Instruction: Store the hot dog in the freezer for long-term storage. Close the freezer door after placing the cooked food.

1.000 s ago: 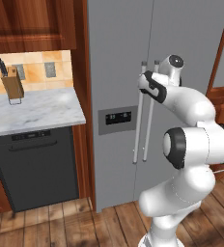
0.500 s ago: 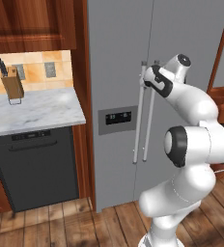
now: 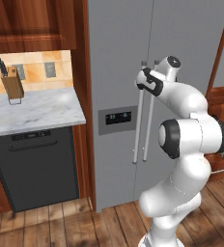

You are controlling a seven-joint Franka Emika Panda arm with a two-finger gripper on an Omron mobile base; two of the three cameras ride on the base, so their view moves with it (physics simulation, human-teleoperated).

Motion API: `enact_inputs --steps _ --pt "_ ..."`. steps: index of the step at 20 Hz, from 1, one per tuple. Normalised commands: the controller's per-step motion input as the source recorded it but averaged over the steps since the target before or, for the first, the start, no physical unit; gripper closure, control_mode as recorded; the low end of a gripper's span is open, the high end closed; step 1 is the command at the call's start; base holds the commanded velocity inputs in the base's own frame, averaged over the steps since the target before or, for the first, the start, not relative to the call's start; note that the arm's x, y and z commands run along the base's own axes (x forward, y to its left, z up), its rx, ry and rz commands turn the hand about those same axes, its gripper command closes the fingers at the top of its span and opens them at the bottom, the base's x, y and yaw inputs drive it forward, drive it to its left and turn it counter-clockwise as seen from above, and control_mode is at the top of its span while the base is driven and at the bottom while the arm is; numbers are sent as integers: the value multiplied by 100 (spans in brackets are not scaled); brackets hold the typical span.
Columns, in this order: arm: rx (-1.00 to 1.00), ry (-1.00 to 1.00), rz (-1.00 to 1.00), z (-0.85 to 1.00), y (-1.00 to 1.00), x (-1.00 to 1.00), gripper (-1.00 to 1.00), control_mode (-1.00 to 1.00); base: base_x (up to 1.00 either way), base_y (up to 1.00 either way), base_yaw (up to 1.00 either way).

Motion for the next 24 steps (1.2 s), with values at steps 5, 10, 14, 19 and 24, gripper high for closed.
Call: enact_inputs --steps 5,10,14,19,24 --pt "-8 -15 0 -12 2 60 -100 -100 0 0 0" --pt "-7 -7 0 -1 0 67 -100 -100 0 0 0" --pt "-9 3 0 0 0 82 -100 -100 0 0 0" --pt "-11 14 0 0 0 87 -100 -100 0 0 0" --pt "-9 11 0 0 0 66 -100 -100 0 0 0"
